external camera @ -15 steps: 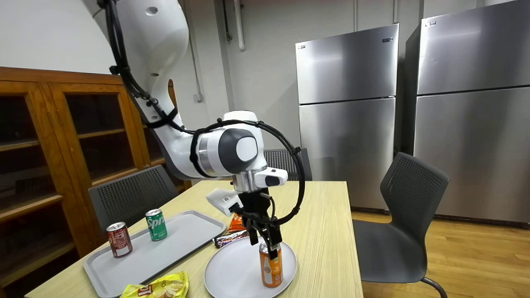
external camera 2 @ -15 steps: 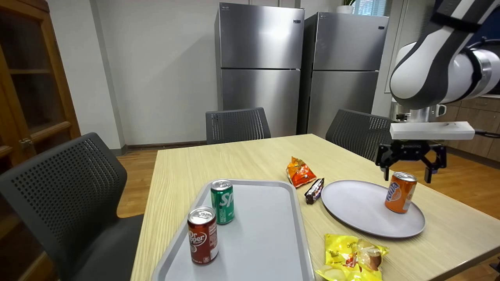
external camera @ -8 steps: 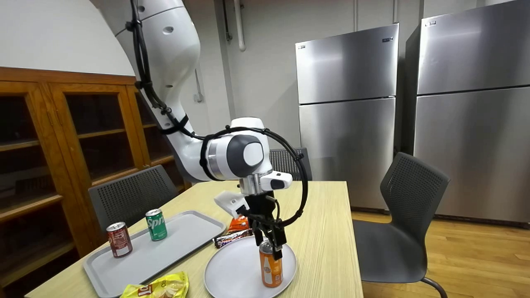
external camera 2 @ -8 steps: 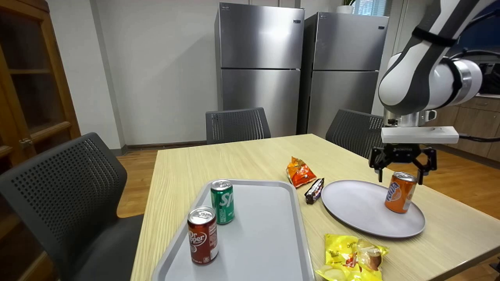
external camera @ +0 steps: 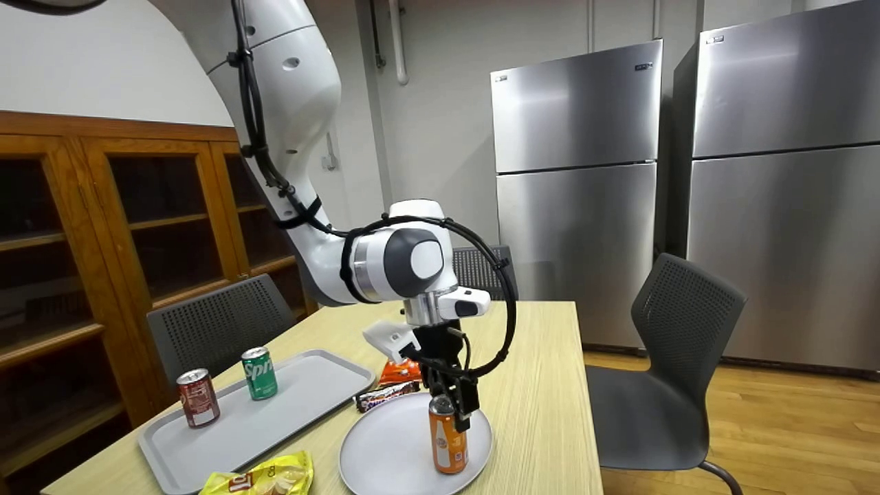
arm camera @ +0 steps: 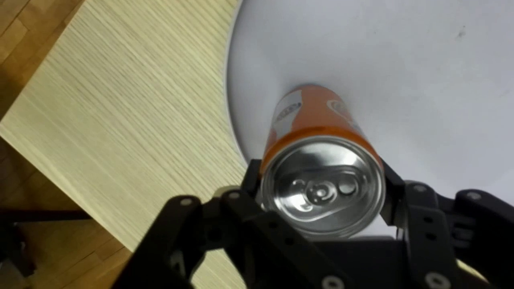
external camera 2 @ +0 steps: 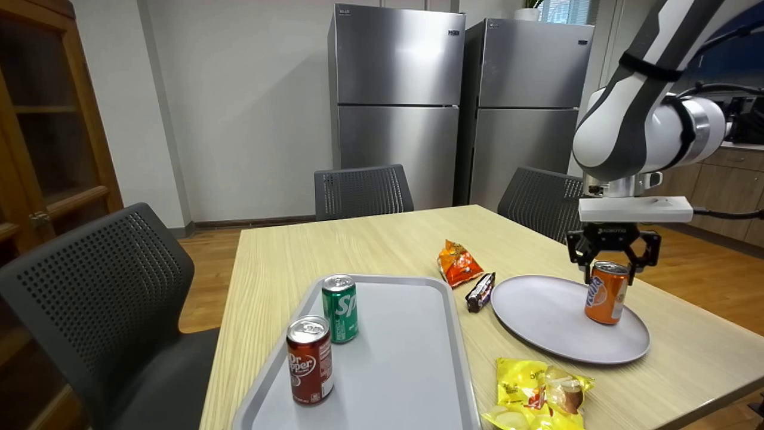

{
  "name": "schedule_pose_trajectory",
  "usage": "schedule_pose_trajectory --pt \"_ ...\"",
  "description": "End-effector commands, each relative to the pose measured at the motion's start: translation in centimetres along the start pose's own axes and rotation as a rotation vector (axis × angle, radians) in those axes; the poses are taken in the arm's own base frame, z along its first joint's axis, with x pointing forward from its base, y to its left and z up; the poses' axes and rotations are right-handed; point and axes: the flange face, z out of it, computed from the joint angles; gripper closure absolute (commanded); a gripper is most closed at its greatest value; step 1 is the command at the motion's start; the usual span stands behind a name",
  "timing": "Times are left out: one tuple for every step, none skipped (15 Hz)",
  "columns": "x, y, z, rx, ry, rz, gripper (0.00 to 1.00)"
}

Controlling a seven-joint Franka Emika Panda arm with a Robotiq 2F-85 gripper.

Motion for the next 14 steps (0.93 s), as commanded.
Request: schedule_pose_trajectory --pt "0.2 -0.4 -0.4 -0.008 0.003 0.015 0.59" --pt "0.0 -0.5 -0.6 -0.008 0.005 0.013 0.6" --pt "-0.1 -0.5 -0.8 -0.007 0.008 0.011 0.6" --pt "-0.3 -0.6 -1.2 -0.004 0.011 0.007 0.6" --pt "-0.6 -0.9 -1.6 -0.001 0.017 0.0 0.6" --pt "-0.8 -1.2 -1.9 0.001 0.024 -0.008 0.6" --pt "-1.1 -1.7 -2.4 0.005 0.029 -0.017 0.6" --pt "-1.5 -2.3 -3.0 0.009 0.041 -0.032 0.6" --pt "-1.8 -2.9 -3.5 0.013 0.049 -0.044 0.6" --pt "-2.2 -3.7 -4.2 0.017 0.062 -0.06 0.6" --pt "-2.5 -4.4 -4.9 0.021 0.073 -0.075 0.6" --pt "-2.9 -5.3 -5.6 0.024 0.086 -0.092 0.6" --pt "-3.3 -6.1 -6.2 0.025 0.099 -0.107 0.6" --pt "-3.8 -7.1 -6.9 0.027 0.111 -0.125 0.6"
